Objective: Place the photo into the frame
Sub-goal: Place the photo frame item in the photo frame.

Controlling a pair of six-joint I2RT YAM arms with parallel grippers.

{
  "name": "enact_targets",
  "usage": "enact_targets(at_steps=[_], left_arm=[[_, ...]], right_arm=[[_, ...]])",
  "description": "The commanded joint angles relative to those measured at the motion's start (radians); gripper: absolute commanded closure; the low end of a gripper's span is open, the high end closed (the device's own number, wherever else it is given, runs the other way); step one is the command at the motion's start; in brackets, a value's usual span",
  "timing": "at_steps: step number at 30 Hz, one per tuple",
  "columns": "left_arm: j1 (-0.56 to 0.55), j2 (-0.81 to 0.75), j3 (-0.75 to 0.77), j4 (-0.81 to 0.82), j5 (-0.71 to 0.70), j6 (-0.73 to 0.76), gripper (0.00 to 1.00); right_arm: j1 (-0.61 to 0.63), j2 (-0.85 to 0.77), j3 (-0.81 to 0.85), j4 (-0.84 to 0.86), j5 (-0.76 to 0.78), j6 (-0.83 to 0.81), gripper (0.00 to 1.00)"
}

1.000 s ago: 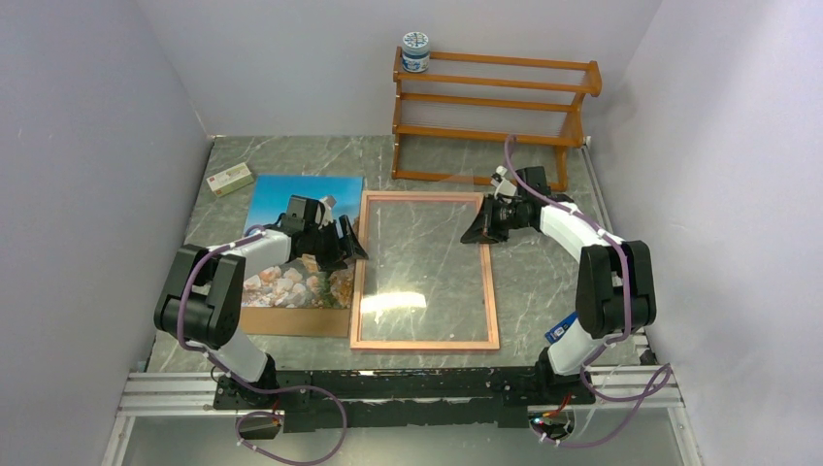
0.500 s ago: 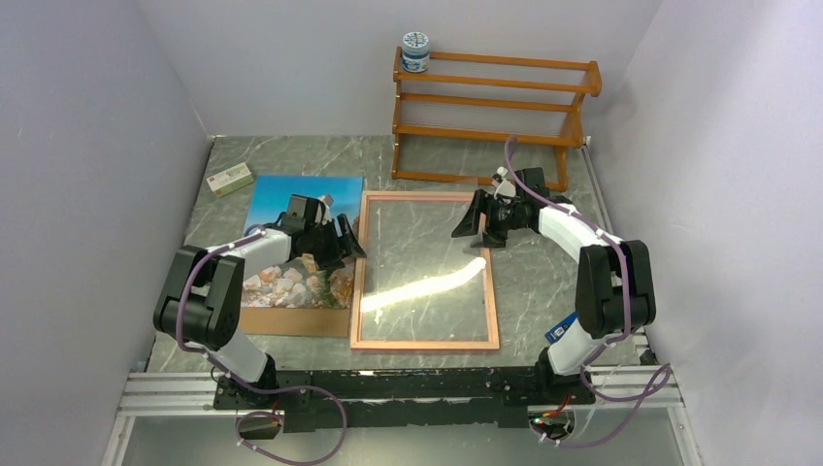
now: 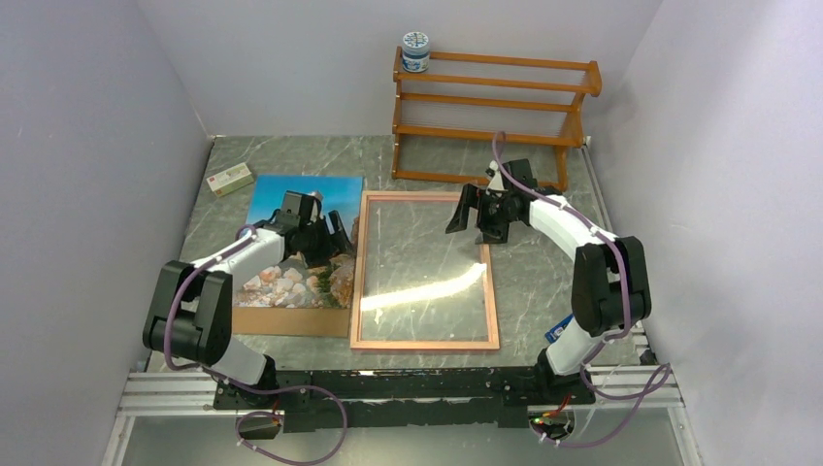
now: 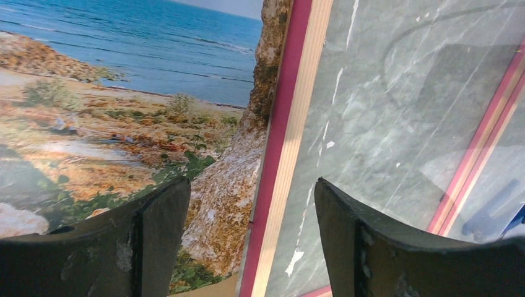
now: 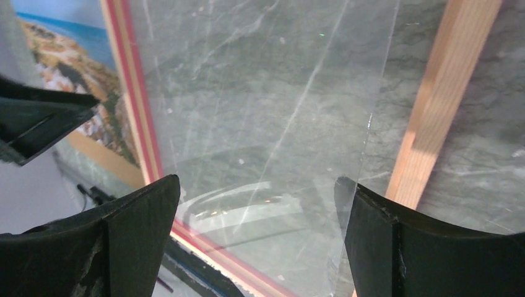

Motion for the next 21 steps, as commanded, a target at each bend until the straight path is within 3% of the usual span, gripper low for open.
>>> enact_targets(at_steps=[1, 8, 12, 17, 21], left_arm=[[0.001, -0.054, 0.052, -0.068, -0.09, -0.008, 0.21], [0.001, -0.098, 0.055, -0.134, -0.199, -0.024, 0.19], [0.001, -0.117, 0.048, -0.118, -0.17, -0.014, 0.18], [-0.002, -0.064, 0.02, 0.03, 0.136, 0.0, 0.24], [-0.059, -0.022, 0.026, 0.037, 0.115, -0.031, 0.27]], right_arm=[[0.025, 0.009, 0.074, -0.085, 0.201, 0.007, 0.01], [0.036, 0.008, 0.095, -0.164, 0.451, 0.034, 0.01], [0.036, -0.043, 0.049, -0.125, 0.561, 0.045, 0.01], [0.036, -0.086, 0.016, -0.064, 0.482, 0.054, 0.11], [0.035, -0.091, -0.012, -0.035, 0.44, 0.083, 0.14]])
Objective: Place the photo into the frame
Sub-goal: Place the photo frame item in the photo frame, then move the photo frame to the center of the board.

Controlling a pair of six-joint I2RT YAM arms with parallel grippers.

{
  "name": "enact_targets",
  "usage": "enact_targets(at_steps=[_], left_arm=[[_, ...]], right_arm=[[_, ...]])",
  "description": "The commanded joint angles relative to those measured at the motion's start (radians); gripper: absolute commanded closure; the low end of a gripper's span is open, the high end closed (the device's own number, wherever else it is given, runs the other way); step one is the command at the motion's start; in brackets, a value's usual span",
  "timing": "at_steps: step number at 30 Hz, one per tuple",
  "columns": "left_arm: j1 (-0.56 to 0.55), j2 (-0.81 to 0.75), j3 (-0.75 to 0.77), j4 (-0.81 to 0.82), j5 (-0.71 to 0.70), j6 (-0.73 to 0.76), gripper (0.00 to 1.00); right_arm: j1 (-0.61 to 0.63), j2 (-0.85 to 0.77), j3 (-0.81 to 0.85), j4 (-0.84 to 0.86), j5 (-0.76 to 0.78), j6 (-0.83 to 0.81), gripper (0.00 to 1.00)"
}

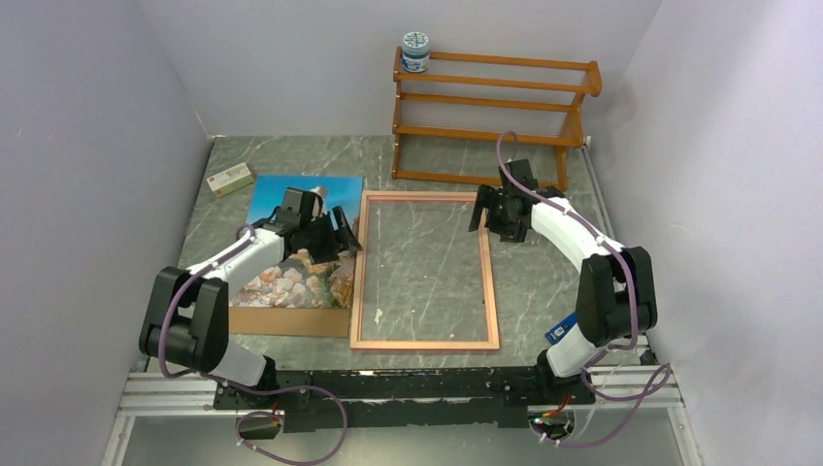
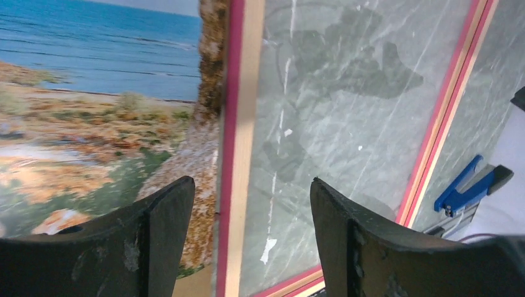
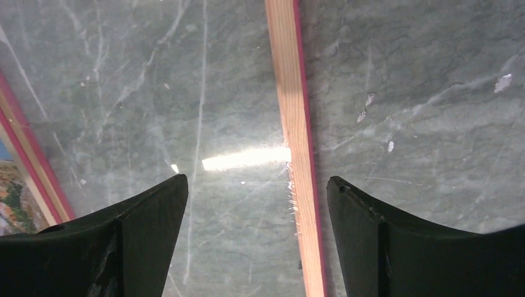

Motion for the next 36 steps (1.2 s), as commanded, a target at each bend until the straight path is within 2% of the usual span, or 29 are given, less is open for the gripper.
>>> enact_targets(at_steps=[1, 7, 10, 14, 24, 27, 30, 36], left_arm=[[-0.061, 0.049, 0.01, 0.03, 0.05, -0.022, 0.26], [-0.123, 0.104, 0.042, -0.063, -0.106, -0.088, 0.25], [-0.126, 0.125, 0.036, -0.017, -0.062, -0.098, 0.23], [-0.145, 0.167, 0.057, 0.071, 0.074, -0.101, 0.28], [-0.185, 0.178, 0.097, 0.078, 0.076, -0.094, 0.28], [-0.191, 0.179, 0.108, 0.05, 0.051, -0.09, 0.27], [-0.191, 0.158, 0.117, -0.001, 0.008, -0.069, 0.22], [-0.189, 0.083, 0.161, -0.154, -0.163, -0.024, 0.14]], right_arm=[[0.0, -0.044, -0.036, 0.072, -0.04, 0.04, 0.14], [0.0, -0.076, -0.085, 0.099, -0.089, 0.055, 0.15], [0.0, -0.096, -0.108, 0.108, -0.108, 0.056, 0.15], [0.001, -0.118, -0.14, 0.129, -0.124, 0.063, 0.16], [0.002, -0.145, -0.214, 0.197, -0.196, 0.105, 0.19], [0.004, -0.164, -0.225, 0.205, -0.201, 0.113, 0.19], [0.025, -0.191, -0.236, 0.227, -0.209, 0.122, 0.18], [0.13, -0.253, -0.281, 0.346, -0.179, 0.232, 0.18]])
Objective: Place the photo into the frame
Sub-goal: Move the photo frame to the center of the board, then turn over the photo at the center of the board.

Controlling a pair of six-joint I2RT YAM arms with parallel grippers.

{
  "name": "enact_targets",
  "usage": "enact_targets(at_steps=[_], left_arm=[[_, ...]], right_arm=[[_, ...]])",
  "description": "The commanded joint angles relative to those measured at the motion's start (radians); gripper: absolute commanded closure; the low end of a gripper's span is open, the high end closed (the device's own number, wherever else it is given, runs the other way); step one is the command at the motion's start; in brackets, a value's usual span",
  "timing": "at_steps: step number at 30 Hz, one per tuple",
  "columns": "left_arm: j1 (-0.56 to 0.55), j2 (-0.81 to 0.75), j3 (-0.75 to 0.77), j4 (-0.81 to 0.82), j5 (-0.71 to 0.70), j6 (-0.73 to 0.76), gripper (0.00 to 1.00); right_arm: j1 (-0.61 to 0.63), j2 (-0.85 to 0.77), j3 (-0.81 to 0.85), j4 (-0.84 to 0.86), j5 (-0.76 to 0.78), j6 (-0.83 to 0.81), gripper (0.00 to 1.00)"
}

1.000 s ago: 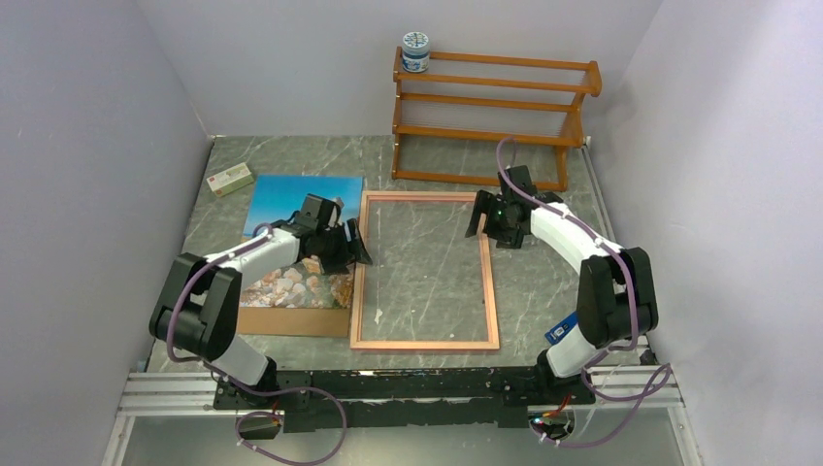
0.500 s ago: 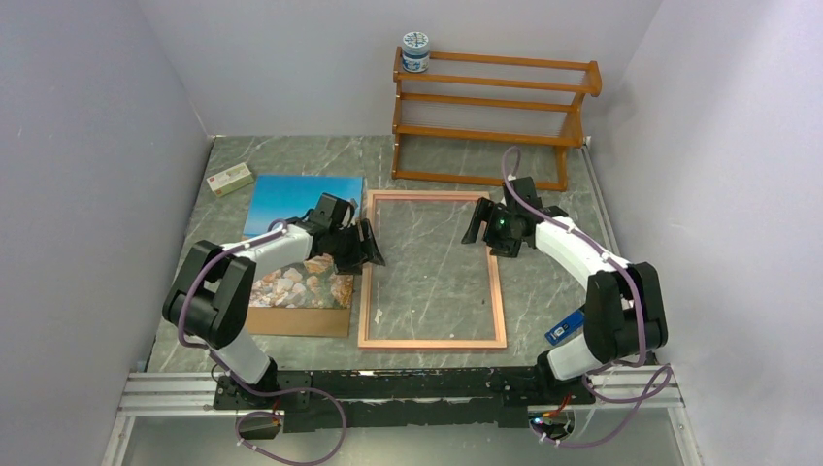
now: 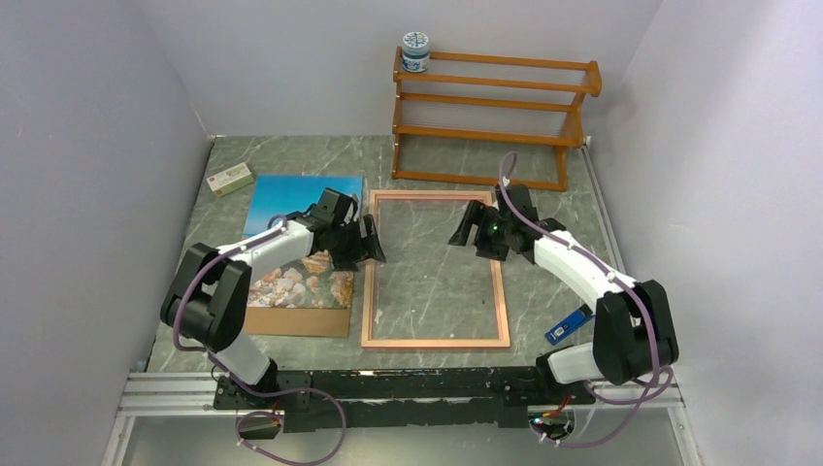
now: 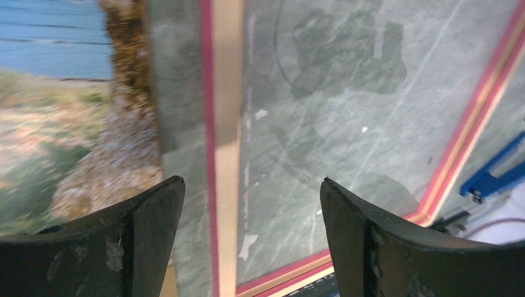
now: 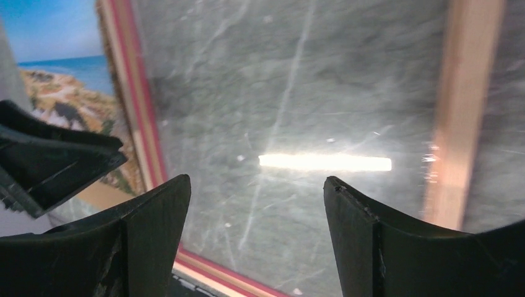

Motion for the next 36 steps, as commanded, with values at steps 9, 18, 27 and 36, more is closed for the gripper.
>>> enact_targets(at_steps=[9, 18, 27, 36], left_arm=[[0.156, -0.187, 0.094, -0.188, -0.319, 0.039, 0.12], [0.316, -0.179, 0.147, -0.136, -0.322, 0.041, 0.12], [0.415, -0.103, 0.169, -0.119, -0.273, 0.142, 0.1], [0.581, 0.004, 0.206, -0.123, -0.235, 0.217, 0.08]], right_arm=[[0.303, 0.041, 0.063, 0.222, 0.061, 0.327, 0.26], [0.505, 0.245, 0.244, 0.234, 0.082, 0.42, 0.27], [0.622, 0.47, 0.426, 0.222, 0.038, 0.431, 0.29], [0.659, 0.581, 0.587, 0.04, 0.236, 0.413, 0.29]])
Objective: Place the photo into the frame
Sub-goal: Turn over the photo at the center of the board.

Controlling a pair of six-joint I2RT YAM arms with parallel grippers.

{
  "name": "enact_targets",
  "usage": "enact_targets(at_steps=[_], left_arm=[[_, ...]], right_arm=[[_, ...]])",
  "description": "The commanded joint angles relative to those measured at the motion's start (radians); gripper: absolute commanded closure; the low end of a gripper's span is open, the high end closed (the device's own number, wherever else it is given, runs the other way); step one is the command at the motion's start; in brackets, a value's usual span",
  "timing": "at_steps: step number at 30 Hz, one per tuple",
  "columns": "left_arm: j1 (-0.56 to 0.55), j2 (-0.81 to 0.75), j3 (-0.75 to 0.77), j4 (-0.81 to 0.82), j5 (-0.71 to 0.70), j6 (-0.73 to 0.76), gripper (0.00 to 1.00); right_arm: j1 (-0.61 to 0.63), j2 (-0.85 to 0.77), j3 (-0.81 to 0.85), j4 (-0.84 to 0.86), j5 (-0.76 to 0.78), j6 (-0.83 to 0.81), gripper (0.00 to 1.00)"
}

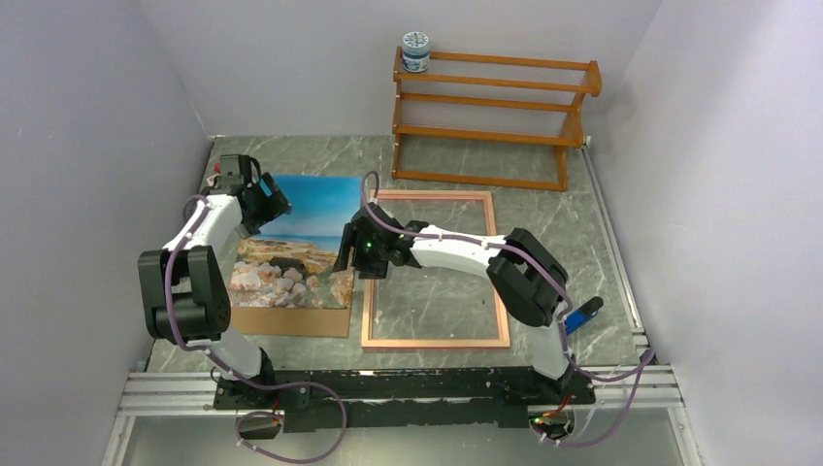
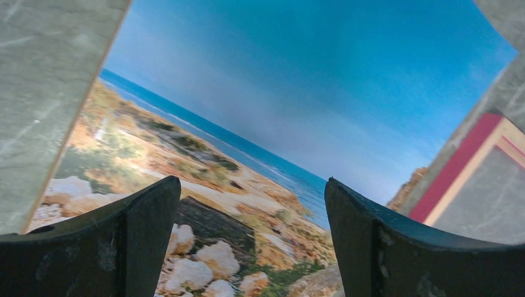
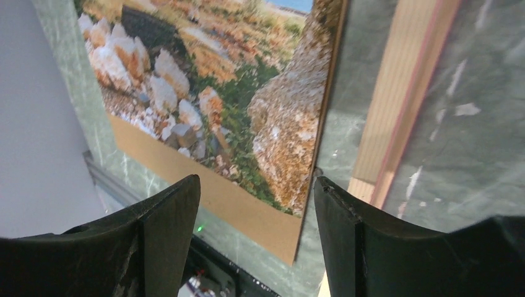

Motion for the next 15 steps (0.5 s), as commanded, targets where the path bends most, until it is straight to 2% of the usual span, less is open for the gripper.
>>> enact_targets(at_steps=[1, 5, 10, 15], left_arm=[[0.057, 0.024, 0.018, 0.02, 0.047, 0.06, 0.08], [0.094, 0.003, -0.026, 0.07, 0.026, 0.057, 0.11], [0.102, -0.1, -0.154, 0.24, -0.082, 0.095, 0.07], [0.112, -0.079, -0.193, 0.299, -0.136, 0.114, 0.06]], right_arm=[[0.019, 0.005, 0.082, -0.096, 0.152, -0.011, 0.29], [0.019, 0.072, 0.134, -0.145, 0.162, -0.016, 0.29], [0.024, 0.128, 0.179, -0.171, 0.154, -0.013, 0.3], [0.032, 0.166, 0.236, -0.274, 0.226, -0.011, 0.21]])
